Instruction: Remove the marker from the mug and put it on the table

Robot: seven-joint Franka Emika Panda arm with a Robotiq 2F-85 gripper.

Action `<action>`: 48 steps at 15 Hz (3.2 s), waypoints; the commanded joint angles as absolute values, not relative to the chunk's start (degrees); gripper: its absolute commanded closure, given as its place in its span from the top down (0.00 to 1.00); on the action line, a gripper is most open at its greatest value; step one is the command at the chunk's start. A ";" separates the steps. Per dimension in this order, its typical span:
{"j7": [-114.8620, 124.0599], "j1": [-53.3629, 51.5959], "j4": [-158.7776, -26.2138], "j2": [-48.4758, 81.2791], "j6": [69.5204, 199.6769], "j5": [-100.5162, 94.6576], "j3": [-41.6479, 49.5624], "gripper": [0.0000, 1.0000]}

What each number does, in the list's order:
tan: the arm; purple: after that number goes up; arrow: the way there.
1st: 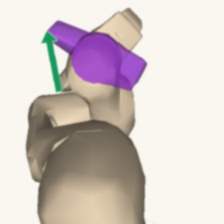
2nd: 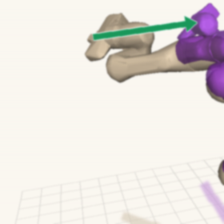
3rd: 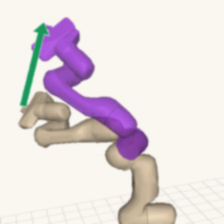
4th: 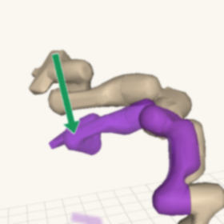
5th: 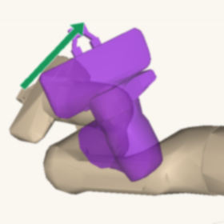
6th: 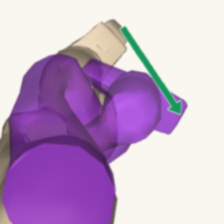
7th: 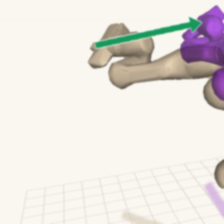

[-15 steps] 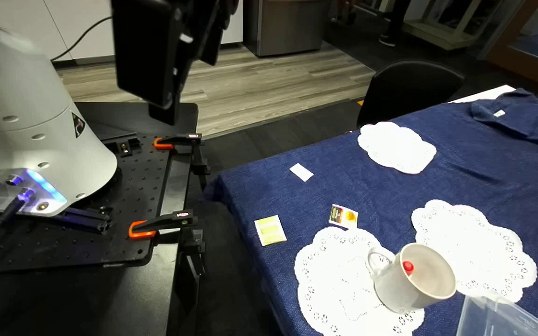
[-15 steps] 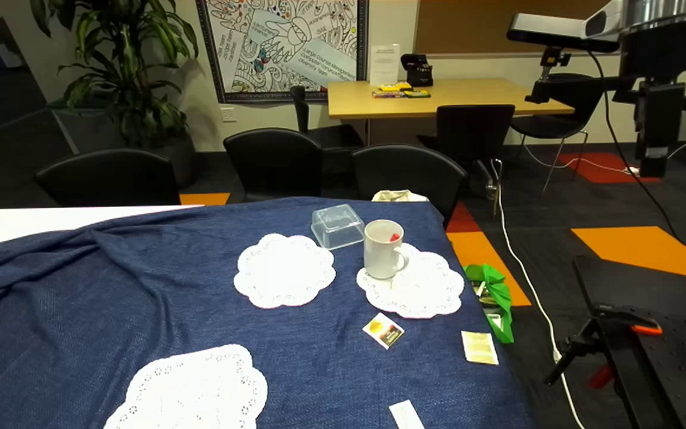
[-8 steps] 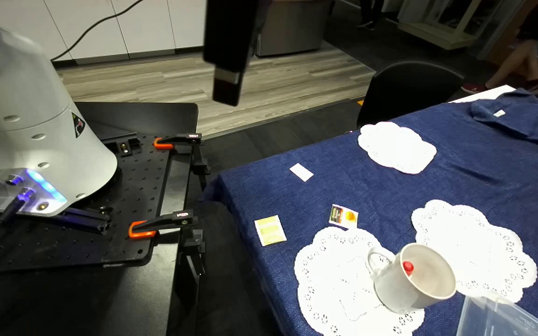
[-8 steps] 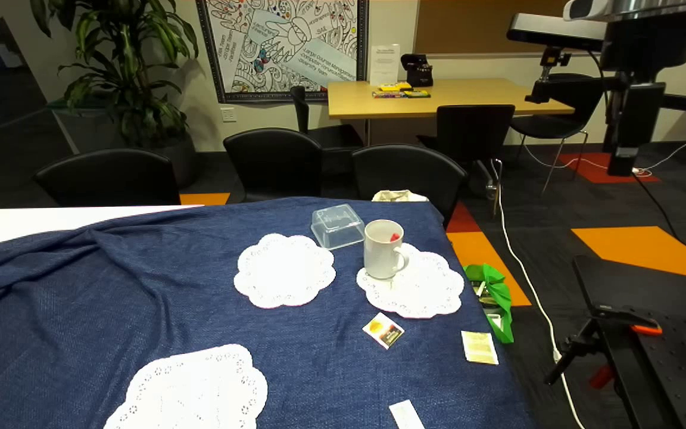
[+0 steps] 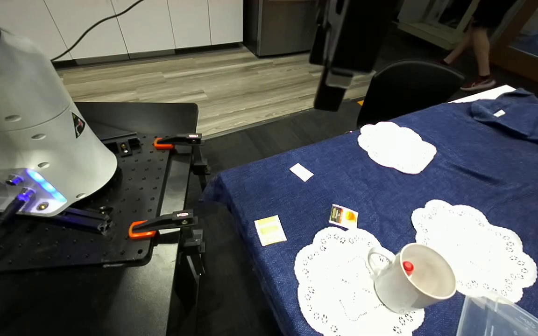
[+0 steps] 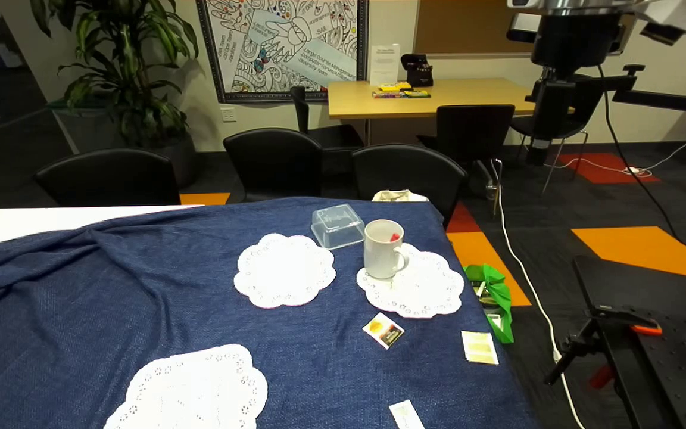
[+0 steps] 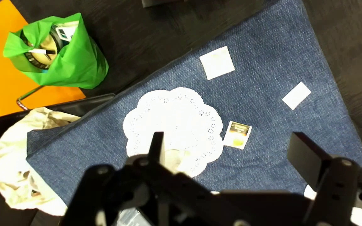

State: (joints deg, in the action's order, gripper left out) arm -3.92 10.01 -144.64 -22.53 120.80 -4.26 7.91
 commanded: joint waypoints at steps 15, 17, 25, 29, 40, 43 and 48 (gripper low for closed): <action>-4.29 10.63 -114.06 12.97 118.52 -4.58 9.81 1.00; -4.44 10.81 -112.85 15.95 118.89 -4.24 9.64 1.00; -3.99 10.99 -111.87 21.61 119.17 -4.34 9.46 1.00; -3.99 11.02 -111.39 21.97 119.17 -4.30 9.45 1.00; -4.47 11.22 -103.88 29.38 123.71 -4.13 8.88 0.83; -5.53 11.71 -101.77 31.71 123.29 -3.86 8.62 0.67; -8.72 12.42 -98.54 35.57 123.53 -4.11 8.14 0.54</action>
